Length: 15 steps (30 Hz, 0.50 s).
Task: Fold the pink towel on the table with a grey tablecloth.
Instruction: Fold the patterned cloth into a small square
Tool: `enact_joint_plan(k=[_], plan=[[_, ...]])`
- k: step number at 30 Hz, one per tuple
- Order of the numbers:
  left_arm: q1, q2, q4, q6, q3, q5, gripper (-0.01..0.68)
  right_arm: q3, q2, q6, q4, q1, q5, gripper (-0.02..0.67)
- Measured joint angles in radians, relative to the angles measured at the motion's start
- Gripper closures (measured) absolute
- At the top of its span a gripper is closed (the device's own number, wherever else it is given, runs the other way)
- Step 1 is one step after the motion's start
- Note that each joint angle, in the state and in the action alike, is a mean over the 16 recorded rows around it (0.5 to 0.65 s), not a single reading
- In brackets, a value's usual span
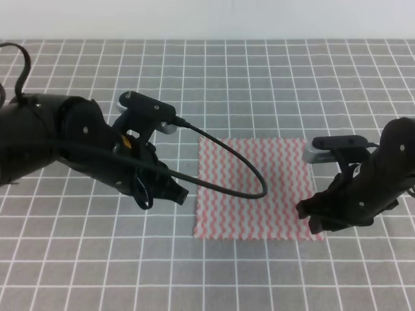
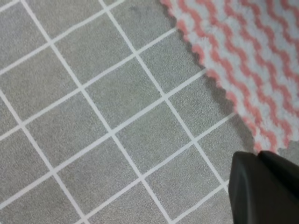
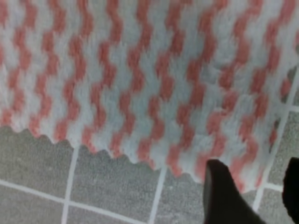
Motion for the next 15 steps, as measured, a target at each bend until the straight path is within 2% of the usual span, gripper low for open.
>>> enact_joint_plan(k=[9, 15], plan=[[0.000, 0.001, 0.000, 0.000, 0.000, -0.011, 0.675, 0.000, 0.029, 0.000, 0.005, 0.000, -0.011, 0.388], [0.000, 0.000, -0.001, 0.000, 0.000, -0.019, 0.675, 0.000, 0.046, 0.000, 0.009, 0.000, -0.015, 0.422]])
